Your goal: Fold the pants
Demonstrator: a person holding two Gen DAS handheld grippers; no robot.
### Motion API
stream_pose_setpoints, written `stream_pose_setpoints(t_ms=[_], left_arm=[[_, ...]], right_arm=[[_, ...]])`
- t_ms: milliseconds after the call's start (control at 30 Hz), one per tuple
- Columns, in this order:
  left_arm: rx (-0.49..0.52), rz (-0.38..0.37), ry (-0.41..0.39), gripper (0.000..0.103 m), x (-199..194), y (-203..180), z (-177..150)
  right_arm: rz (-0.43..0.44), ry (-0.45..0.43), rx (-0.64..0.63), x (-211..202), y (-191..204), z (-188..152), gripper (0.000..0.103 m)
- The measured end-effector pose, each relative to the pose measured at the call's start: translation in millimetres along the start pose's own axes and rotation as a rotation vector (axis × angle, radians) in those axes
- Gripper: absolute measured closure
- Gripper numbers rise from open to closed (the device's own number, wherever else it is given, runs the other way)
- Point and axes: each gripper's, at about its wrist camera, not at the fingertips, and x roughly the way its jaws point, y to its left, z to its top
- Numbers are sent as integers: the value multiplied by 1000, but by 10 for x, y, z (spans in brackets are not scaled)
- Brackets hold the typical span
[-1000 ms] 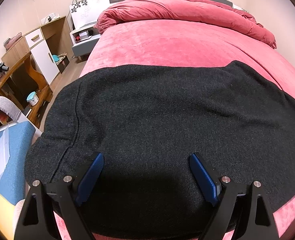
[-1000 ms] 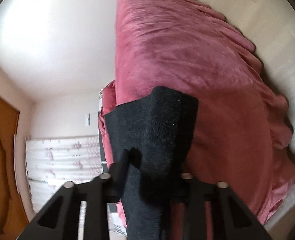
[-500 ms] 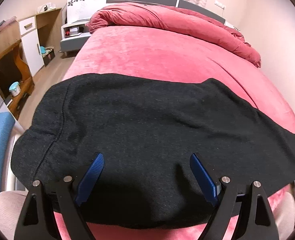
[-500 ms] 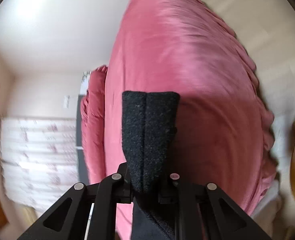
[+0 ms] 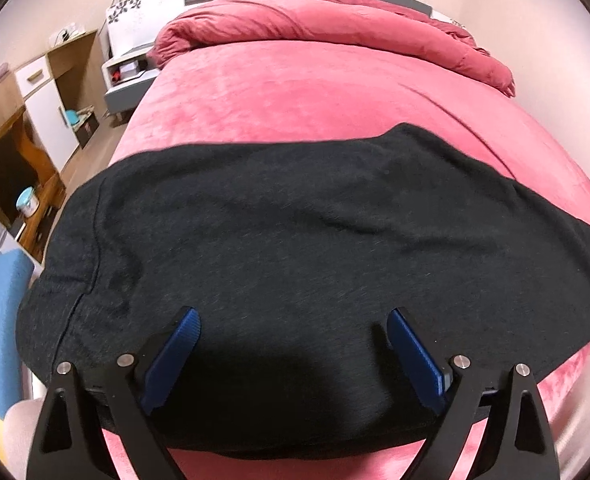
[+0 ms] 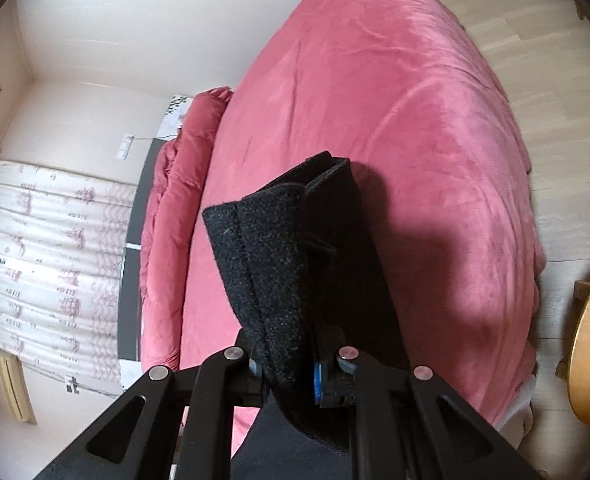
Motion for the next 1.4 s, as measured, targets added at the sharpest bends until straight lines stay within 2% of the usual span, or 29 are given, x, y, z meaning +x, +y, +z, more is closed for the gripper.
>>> stream_pose_setpoints(t_ms=[200, 367, 567, 667, 700, 767, 800, 833, 867, 900, 933, 967, 1000, 1100, 1133, 1200, 1267, 1333, 1400], left_arm=[[84, -12, -22, 8, -13, -395, 228], [174, -23, -48, 8, 68, -832, 536], [296, -99, -36, 8, 340, -1451, 903], [355, -127, -2, 10, 602, -1765, 1027], [385, -111, 9, 15, 717, -1873, 1064], [456, -33, 10, 20, 950, -2022, 1123], [491, 4, 14, 18, 1086, -2068, 1157], [507, 0, 4, 9, 1182, -2086, 1195], [502, 5, -39, 6, 1213, -2069, 1238], [504, 61, -88, 6, 1243, -2061, 1305], [498, 104, -101, 7, 1280, -2051, 1371], [449, 115, -102, 10, 1308, -1998, 1474], [413, 117, -84, 18, 1338, -1955, 1536], [312, 51, 6, 28, 1375, -1839, 1643], [278, 22, -4, 28, 1306, -1821, 1648], [250, -106, -32, 26, 1120, -1906, 1604], [298, -189, -44, 25, 978, -2100, 1509], [369, -238, -48, 24, 905, -2365, 1405], [422, -309, -24, 24, 894, -2591, 1314]], right_arm=[[-39, -44, 77, -94, -278, 160, 89], [-69, -58, 170, -177, -710, 285, 89], [-52, -34, 256, -211, -1159, 309, 89], [-32, -21, 289, -207, -1291, 315, 89], [-27, -18, 293, -204, -1307, 317, 89], [-19, -10, 295, -184, -1311, 322, 89], [-16, -6, 295, -172, -1315, 332, 89], [-11, 0, 295, -166, -1325, 344, 89], [-8, 4, 294, -161, -1331, 352, 89], [-4, 7, 293, -157, -1337, 356, 89], [-1, 14, 289, -153, -1349, 363, 89], [2, 18, 285, -148, -1357, 364, 89], [7, 22, 283, -144, -1371, 372, 89], [13, 31, 274, -133, -1404, 385, 89], [16, 31, 275, -127, -1418, 379, 89], [23, 30, 277, -135, -1429, 375, 89], [31, 28, 268, -138, -1422, 374, 89], [23, 32, 247, -144, -1406, 377, 89], [20, 36, 240, -148, -1395, 385, 89]])
